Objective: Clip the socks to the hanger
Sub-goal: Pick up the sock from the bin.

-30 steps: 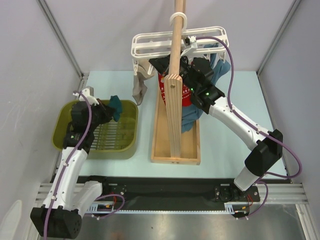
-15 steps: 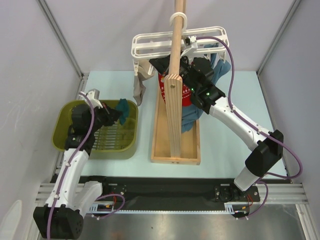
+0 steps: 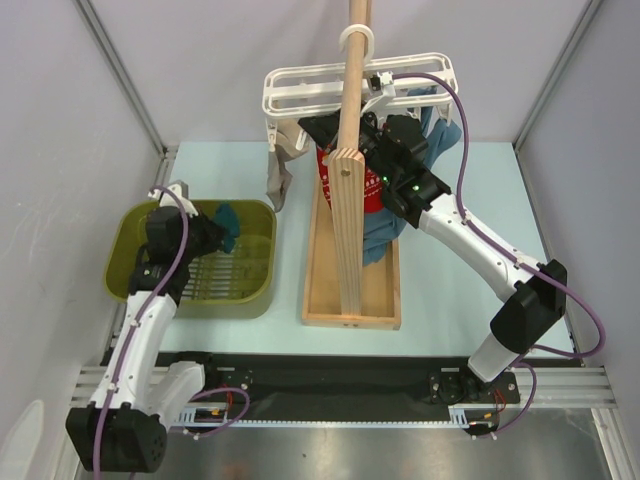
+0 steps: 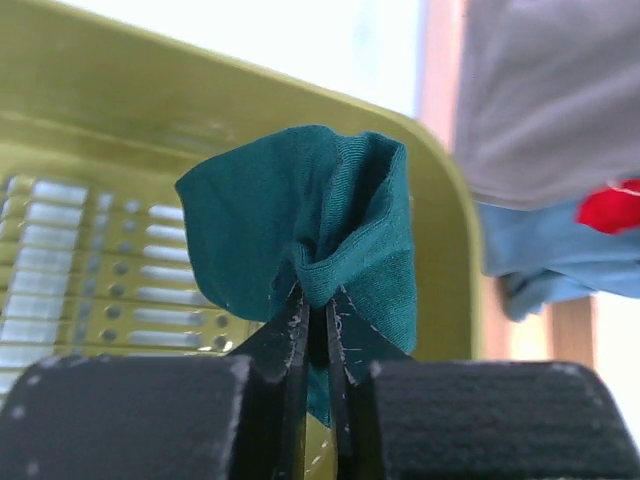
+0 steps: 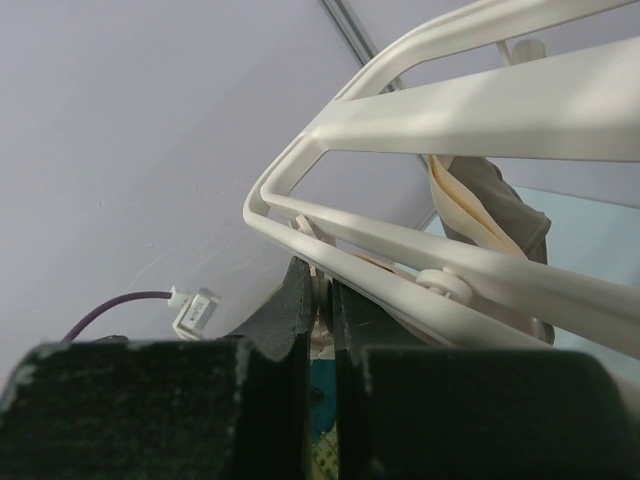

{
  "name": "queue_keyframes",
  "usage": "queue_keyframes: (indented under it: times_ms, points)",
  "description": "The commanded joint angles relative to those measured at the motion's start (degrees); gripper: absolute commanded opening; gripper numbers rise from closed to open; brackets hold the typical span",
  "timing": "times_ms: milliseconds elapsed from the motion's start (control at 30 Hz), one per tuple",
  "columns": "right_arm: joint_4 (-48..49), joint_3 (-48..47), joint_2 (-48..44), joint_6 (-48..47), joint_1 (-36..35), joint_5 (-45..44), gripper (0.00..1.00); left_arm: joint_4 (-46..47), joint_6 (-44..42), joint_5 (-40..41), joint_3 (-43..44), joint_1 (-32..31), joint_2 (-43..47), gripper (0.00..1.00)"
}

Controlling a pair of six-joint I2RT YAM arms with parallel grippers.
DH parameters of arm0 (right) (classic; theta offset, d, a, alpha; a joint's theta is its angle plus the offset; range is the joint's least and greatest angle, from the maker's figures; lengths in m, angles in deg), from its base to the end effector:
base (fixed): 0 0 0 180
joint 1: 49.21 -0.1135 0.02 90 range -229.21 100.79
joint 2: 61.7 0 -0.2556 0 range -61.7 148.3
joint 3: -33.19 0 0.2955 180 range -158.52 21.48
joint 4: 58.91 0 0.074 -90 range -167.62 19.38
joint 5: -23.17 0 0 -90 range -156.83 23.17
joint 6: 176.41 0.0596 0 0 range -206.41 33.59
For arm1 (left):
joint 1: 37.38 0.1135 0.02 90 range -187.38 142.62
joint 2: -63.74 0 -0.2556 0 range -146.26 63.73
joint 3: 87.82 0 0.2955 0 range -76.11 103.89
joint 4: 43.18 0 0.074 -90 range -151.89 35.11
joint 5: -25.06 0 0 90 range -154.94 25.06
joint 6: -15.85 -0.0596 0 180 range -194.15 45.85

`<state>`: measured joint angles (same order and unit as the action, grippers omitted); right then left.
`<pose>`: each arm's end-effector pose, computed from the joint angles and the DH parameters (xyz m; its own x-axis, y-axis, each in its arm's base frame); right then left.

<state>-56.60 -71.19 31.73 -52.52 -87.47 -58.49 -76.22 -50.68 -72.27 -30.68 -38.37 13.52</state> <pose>0.3518 0.2884 0.4553 -0.2539 0.5024 -0.8265 -0.7010 0.4931 0.5151 0.2692 -0.0123 0.2869 -0.4562 -0.3872 -0.8012 -0.0545 0.9109 -0.4091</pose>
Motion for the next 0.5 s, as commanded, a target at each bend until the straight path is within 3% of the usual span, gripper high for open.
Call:
queue_keyframes:
  times_ms: [0,67,167,333,467]
  points:
    - [-1.5,-0.1,-1.0,-0.3,0.0,1.0,0.00,-1.1,1.1,4.4,-0.4,0.5,-2.8,0.09]
    - [-1.6,0.0,-0.8,-0.1,0.0,0.7,0.00,-1.3,0.9,5.0,-0.2,0.5,-4.3,0.00]
    - [-1.6,0.1,-0.7,-0.1,-0.1,0.7,0.00,-2.7,-0.3,6.6,1.6,0.2,-7.8,0.00]
    - [-2.0,-0.2,-0.1,0.3,-0.2,1.1,0.00,-7.9,-0.5,18.2,5.1,-3.8,-14.1,0.00]
    - [-1.8,0.1,-0.5,0.6,-0.1,1.5,0.00,-7.1,-0.2,20.4,4.3,-7.5,-16.8,0.01]
